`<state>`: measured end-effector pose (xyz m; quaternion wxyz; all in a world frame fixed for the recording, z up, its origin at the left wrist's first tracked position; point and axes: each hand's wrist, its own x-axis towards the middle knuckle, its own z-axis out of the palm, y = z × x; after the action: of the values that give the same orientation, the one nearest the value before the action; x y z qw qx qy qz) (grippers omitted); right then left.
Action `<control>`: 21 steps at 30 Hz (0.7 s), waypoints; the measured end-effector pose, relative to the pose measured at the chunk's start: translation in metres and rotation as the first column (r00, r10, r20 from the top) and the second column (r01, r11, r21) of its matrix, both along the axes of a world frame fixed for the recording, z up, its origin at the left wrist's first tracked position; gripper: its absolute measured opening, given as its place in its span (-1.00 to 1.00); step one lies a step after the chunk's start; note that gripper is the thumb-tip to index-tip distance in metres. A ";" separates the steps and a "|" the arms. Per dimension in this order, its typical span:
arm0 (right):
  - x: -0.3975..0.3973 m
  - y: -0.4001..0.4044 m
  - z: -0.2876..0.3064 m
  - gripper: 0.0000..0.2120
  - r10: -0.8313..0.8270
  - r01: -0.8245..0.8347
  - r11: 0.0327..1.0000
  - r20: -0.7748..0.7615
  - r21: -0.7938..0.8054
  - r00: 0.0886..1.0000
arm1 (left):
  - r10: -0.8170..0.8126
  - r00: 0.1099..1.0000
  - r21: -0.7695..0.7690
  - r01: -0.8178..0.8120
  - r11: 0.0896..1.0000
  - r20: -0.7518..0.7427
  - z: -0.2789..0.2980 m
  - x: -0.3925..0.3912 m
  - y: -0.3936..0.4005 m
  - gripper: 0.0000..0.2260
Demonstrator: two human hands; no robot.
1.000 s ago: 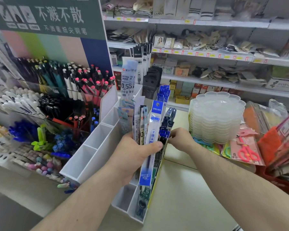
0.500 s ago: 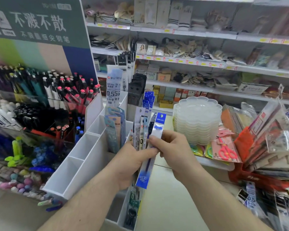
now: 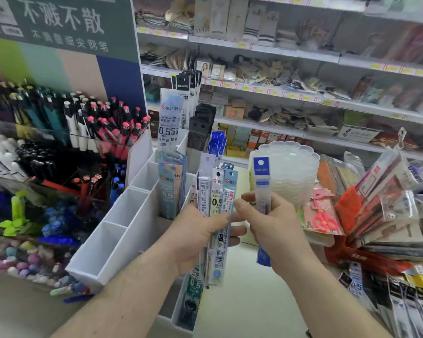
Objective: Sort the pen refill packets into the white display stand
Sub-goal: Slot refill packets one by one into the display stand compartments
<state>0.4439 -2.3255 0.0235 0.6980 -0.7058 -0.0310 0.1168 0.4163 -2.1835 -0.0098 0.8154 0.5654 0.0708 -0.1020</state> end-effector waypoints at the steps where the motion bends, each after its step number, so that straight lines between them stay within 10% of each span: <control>1: -0.001 0.003 0.001 -0.94 0.007 -0.007 1.000 -0.020 0.003 1.000 | -0.004 1.000 0.012 0.004 1.000 0.001 -0.001 0.000 0.000 -0.75; 21: 0.010 -0.012 -0.002 -0.72 -0.113 0.113 0.994 -0.016 0.001 0.993 | -0.064 0.997 -0.072 0.060 0.996 -0.049 -0.006 -0.002 0.000 -0.73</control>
<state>0.4539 -2.3375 0.0213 0.7045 -0.7047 0.0143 0.0827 0.4143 -2.1839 -0.0155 0.8292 0.5354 0.0706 -0.1443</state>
